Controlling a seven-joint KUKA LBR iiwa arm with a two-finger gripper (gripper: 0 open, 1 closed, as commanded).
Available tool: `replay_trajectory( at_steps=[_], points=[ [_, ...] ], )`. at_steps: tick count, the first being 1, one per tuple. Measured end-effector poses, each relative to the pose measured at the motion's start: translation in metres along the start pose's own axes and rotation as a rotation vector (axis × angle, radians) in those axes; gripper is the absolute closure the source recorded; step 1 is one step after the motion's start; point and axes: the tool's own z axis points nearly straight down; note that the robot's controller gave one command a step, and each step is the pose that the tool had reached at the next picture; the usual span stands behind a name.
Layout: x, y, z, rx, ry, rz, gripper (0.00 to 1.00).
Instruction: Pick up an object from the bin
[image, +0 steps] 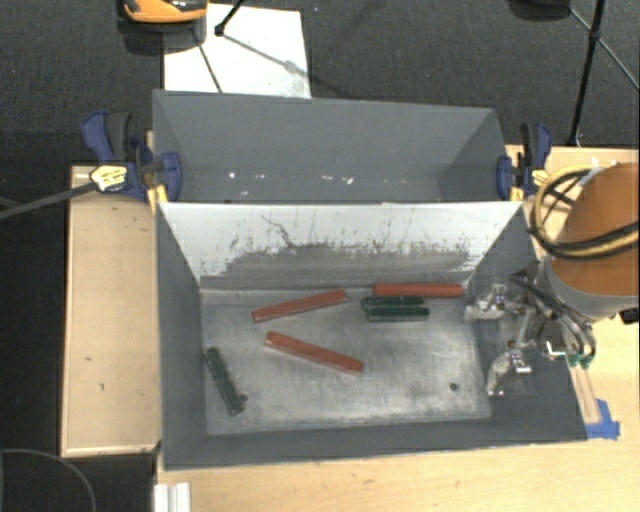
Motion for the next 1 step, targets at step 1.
replay_trajectory(
  at_steps=[1],
  points=[
    [-0.0017,0.0002,-0.0037,0.002,-0.008,-0.003,0.0]
  ],
)
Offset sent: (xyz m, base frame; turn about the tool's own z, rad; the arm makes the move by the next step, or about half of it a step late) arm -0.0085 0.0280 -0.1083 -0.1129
